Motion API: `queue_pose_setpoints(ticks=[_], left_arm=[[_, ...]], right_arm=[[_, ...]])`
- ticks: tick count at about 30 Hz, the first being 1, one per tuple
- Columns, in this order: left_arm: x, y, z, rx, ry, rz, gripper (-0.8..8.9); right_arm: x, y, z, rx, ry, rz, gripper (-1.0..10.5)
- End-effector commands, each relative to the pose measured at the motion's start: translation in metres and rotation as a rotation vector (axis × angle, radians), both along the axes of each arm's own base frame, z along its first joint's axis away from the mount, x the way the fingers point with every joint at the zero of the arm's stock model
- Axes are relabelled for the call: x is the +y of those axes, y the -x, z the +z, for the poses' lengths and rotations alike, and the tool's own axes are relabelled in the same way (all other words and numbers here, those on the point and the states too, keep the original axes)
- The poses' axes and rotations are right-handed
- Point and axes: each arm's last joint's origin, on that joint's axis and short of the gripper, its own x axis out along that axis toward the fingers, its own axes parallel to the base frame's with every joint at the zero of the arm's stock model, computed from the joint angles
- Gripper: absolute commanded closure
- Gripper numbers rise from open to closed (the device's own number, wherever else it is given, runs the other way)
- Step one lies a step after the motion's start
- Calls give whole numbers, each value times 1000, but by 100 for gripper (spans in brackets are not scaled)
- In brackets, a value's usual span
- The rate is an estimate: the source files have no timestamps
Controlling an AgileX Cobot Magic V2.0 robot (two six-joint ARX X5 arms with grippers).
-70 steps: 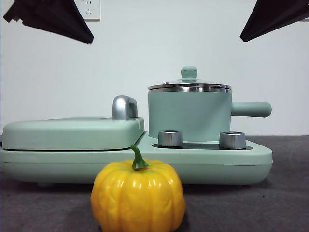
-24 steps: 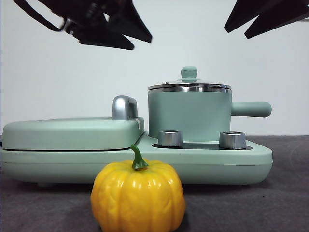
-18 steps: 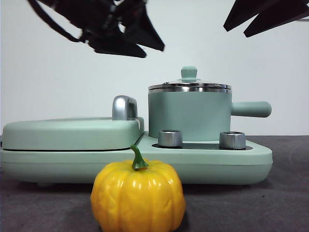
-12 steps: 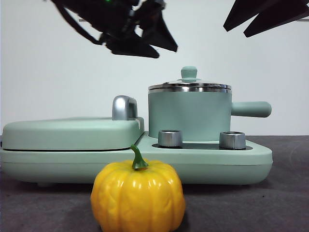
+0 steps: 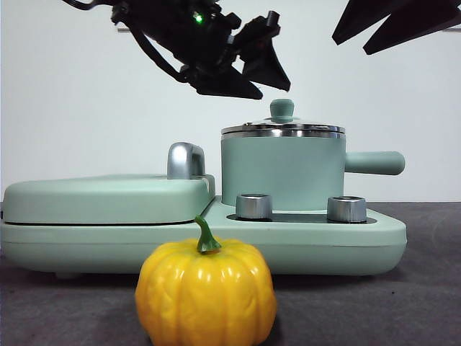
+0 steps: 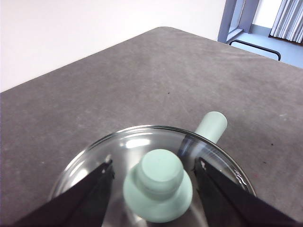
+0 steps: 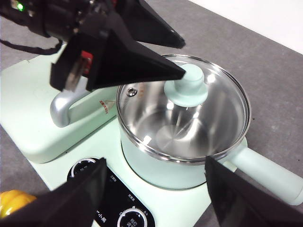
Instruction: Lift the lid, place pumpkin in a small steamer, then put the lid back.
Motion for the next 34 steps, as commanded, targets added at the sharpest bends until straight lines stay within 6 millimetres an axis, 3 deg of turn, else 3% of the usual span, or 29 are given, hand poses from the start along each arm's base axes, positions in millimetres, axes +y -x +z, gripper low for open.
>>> queue_pose_setpoints(ticks=[1, 25, 27, 32, 34], left_arm=[[-11, -4, -2, -2, 8, -20, 534], [-23, -11, -21, 2, 5, -31, 539], [-23, -11, -21, 2, 5, -31, 585], [-23, -11, -20, -3, 6, -28, 809], [-23, -11, -20, -7, 8, -28, 806]], right_arm=[[2, -1, 7, -18, -25, 4, 616], [2, -2, 8, -29, -34, 2, 616], [2, -2, 8, -29, -34, 2, 616], [2, -2, 8, -29, -34, 2, 616], [2, -1, 8, -26, -33, 3, 616]])
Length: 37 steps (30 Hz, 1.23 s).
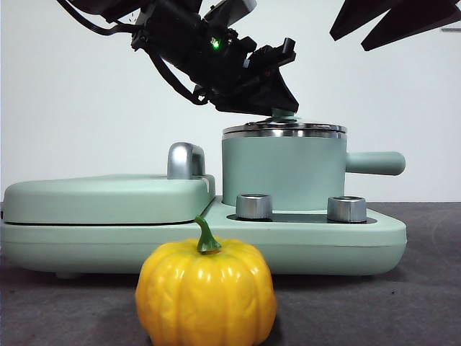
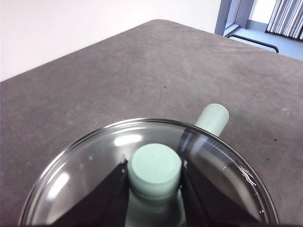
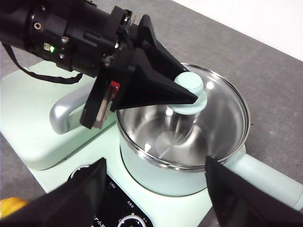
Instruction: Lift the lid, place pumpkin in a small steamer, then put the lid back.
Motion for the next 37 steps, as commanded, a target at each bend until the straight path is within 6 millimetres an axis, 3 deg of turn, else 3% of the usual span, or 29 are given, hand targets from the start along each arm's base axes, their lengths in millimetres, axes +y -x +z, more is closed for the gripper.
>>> queue_pose_setpoints(ticks=[1, 22, 28, 37], left_arm=[[-8, -2, 1, -12, 14, -14, 806], [0, 7, 44, -129, 102, 3, 806], [15, 8, 60, -153, 115, 45, 806], [56, 18, 82, -75, 19, 196, 806]], right_arm=[[2, -1, 6, -9, -17, 6, 616], [2, 0, 5, -7, -16, 5, 616], [2, 0, 5, -7, -16, 5, 616], [2, 0, 5, -6, -16, 5, 616]])
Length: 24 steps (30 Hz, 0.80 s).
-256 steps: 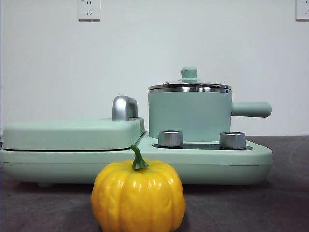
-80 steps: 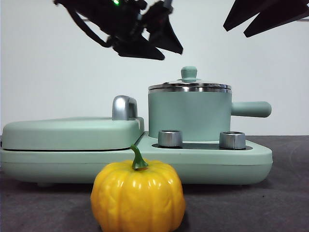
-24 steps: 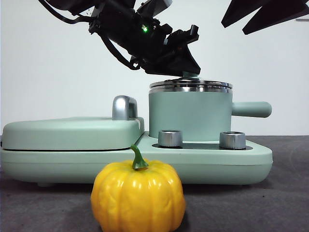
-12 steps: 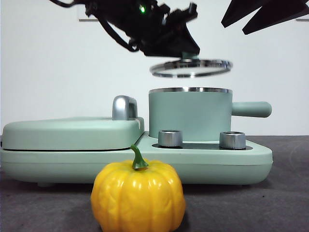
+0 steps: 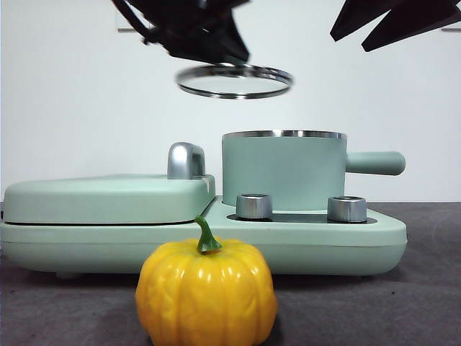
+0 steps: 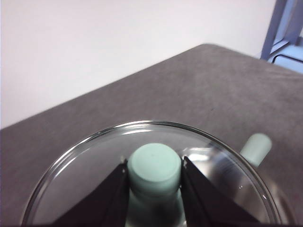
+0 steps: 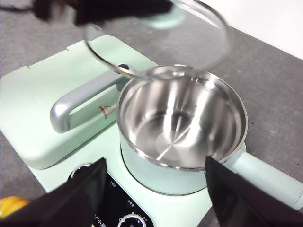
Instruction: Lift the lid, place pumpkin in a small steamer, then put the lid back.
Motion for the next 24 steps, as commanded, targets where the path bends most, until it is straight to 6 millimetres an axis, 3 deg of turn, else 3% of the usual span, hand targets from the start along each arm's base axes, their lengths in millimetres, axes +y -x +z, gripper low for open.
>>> queue_pose_setpoints(ticks=[1, 14, 24], left_arm=[[12, 5, 20, -3, 0, 22, 806], [67, 26, 43, 72, -89, 126, 804], [101, 42, 38, 113, -113, 206, 803]], right_arm=[[2, -1, 6, -10, -18, 6, 616], [2, -1, 6, -9, -17, 6, 616], [1, 1, 3, 19, -1, 6, 616]])
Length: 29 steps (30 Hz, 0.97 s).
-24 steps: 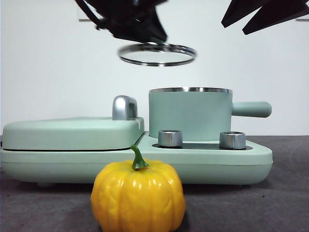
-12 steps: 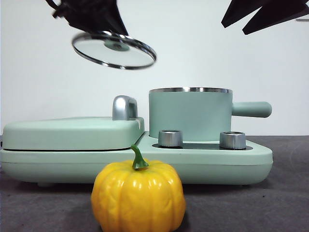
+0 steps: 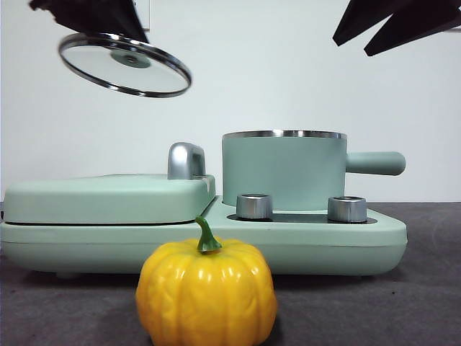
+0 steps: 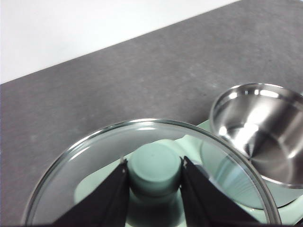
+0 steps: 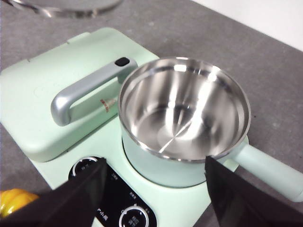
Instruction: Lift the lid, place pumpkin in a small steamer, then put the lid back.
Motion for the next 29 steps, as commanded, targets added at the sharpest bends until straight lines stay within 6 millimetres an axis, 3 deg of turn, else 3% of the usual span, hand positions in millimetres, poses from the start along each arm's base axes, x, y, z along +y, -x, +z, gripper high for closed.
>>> queue_pose_setpoints(ticks=[1, 6, 11, 16, 29], left_arm=[[7, 7, 4, -46, 6, 9, 803], [23, 22, -8, -34, 10, 47, 803], [34, 36, -14, -31, 21, 76, 804], [37, 43, -10, -49, 31, 82, 804], [38, 45, -7, -59, 43, 85, 804]], right_arm=[[2, 0, 5, -3, -13, 6, 616], [2, 2, 2, 10, 11, 56, 616], [16, 12, -4, 35, 63, 263, 603], [43, 24, -21, 111, 163, 414, 523], [108, 32, -67, 222, 319, 587, 522]])
